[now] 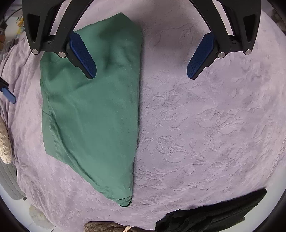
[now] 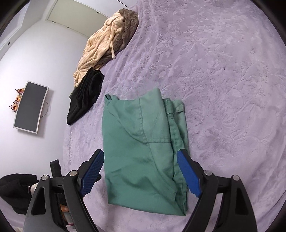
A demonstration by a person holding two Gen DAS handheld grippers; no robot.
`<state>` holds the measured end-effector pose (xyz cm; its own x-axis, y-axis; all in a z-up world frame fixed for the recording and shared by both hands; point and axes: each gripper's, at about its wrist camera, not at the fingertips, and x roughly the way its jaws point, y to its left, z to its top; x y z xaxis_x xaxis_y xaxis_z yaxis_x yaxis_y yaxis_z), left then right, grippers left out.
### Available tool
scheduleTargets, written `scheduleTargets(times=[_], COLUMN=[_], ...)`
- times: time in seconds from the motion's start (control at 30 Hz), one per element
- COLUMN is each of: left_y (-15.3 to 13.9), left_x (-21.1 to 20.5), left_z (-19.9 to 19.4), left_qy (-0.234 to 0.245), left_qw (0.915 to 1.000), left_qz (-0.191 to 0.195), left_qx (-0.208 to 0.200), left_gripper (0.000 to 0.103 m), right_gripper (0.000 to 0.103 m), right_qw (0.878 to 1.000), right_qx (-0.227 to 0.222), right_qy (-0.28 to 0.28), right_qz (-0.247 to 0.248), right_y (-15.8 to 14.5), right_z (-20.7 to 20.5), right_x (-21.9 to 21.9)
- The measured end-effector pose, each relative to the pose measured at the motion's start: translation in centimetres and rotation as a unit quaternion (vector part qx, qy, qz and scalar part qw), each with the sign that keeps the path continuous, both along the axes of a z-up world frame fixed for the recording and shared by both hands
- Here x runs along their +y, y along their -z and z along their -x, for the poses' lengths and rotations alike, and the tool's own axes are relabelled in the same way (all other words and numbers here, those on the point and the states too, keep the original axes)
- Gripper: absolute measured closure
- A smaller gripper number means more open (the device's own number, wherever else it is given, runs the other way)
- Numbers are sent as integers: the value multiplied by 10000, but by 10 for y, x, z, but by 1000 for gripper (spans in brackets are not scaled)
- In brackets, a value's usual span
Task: Fold small clothes
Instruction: 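Move the right gripper to the folded edge of the green bundle, then grasp the bundle edge with the right gripper and lift it up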
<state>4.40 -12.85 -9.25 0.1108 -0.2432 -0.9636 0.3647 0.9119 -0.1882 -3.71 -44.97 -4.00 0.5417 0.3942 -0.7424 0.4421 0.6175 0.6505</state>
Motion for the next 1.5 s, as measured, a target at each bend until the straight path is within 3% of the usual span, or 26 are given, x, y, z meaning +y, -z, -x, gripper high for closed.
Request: scheduleTargets(times=[0.1,0.27,0.47,0.6,0.73,0.83,1.03,1.1,1.17,1.23,1.27,1.33,1.5], left_y=[8,30,56,67,71,74,77,74,67,59,55,44,9], left_x=[-2,-12,-13,-27,-48,-59,-60,-58,-55,-48,-44,-36,-16], left_z=[-7,-12,-23,-29,-28,-31,-35,-34,-30,-27,-27,-26,-19], left_qy=[-65,98,120,189,457,554,590,610,607,634,652,731,1023], left_qw=[9998,9990,9911,9877,9874,9884,9877,9887,9901,9892,9881,9855,9790], left_qz=[166,294,969,1191,1189,1107,1126,1082,1064,1183,1269,1431,1711], left_qx=[117,322,902,995,937,879,907,836,679,591,573,548,430], left_gripper=[1,1,1,1,1,1,1,4,16,35,39,52,55], right_gripper=[17,17,17,17,3,3,3,7,52,63,69,73,74], right_qw=[9983,9949,9909,9881,9875,9852,9860,9874,9879,9880,9876,9849,9806], right_qx=[372,743,475,397,165,-221,-39,106,290,169,75,-189,-564], right_qy=[-140,-124,-64,-198,-403,-587,-278,-207,-266,-245,-207,-134,49], right_qz=[-418,-665,-1258,-1473,-1517,-1598,-1645,-1564,-1497,-1517,-1553,-1713,-1879], right_y=[34,83,121,143,145,137,152,150,149,141,136,123,86], right_z=[-5,-3,-4,-20,-41,-57,-69,-70,-70,-66,-64,-57,-48], right_x=[-6,-9,-17,-15,-7,-1,6,8,12,12,12,15,40])
